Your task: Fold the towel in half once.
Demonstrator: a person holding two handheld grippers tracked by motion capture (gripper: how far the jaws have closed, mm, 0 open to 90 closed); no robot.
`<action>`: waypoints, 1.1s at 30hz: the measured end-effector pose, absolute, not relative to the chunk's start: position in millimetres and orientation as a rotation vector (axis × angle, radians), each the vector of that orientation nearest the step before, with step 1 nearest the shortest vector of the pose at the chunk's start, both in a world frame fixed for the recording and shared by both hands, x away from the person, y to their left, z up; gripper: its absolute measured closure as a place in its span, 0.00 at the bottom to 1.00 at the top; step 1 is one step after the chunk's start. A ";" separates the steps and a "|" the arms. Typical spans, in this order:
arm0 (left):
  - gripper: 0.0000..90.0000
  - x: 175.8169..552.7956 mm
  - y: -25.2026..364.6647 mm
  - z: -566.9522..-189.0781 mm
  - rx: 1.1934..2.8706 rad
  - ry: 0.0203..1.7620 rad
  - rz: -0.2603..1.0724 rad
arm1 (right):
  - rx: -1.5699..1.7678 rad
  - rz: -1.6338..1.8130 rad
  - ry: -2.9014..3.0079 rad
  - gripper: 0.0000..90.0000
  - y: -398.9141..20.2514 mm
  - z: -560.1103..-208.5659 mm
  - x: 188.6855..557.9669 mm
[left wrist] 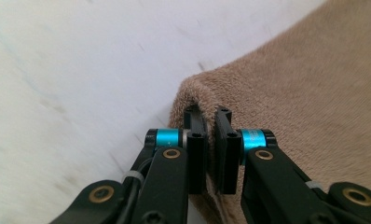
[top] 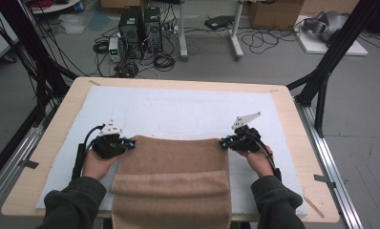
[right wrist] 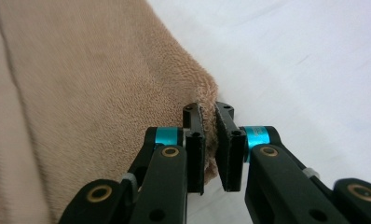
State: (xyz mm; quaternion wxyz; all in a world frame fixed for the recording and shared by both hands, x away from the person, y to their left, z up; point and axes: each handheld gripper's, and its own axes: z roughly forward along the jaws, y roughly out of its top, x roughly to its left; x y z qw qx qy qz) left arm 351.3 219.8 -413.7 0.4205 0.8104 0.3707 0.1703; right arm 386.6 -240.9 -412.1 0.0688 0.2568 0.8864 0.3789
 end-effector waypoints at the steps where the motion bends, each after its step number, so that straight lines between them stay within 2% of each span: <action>1: 0.95 356.7 220.6 -404.9 2.014 0.934 0.450 | 0.765 1.138 2.649 0.93 -240.6 -404.2 391.5; 11: 0.94 426.3 212.0 -304.4 1.938 0.918 0.612 | 0.782 1.174 2.489 0.94 -249.1 -305.8 454.8; 12: 0.92 431.3 209.7 -303.1 1.934 0.931 0.635 | 0.791 1.183 2.473 0.93 -250.3 -300.0 460.2; 13: 0.84 435.0 208.3 -304.4 1.931 0.965 0.661 | 0.803 1.189 2.452 0.88 -251.2 -297.8 465.2; 14: 0.68 437.9 208.4 -308.1 1.928 0.996 0.665 | 0.839 1.184 2.417 0.74 -251.2 -300.1 469.3; 15: 0.60 440.2 210.7 -313.5 1.930 1.017 0.622 | 0.892 1.182 2.414 0.68 -251.8 -305.6 472.6; 19: 0.60 434.0 223.5 -341.8 1.924 1.044 0.554 | 0.923 1.137 2.487 0.60 -252.6 -333.4 468.5; 25: 0.59 412.1 231.3 -378.0 1.953 1.041 0.477 | 0.917 1.128 2.534 0.59 -255.8 -356.5 448.1; 33: 0.62 383.0 221.5 -413.2 2.026 0.987 0.420 | 0.869 1.176 2.596 0.59 -245.5 -382.8 412.6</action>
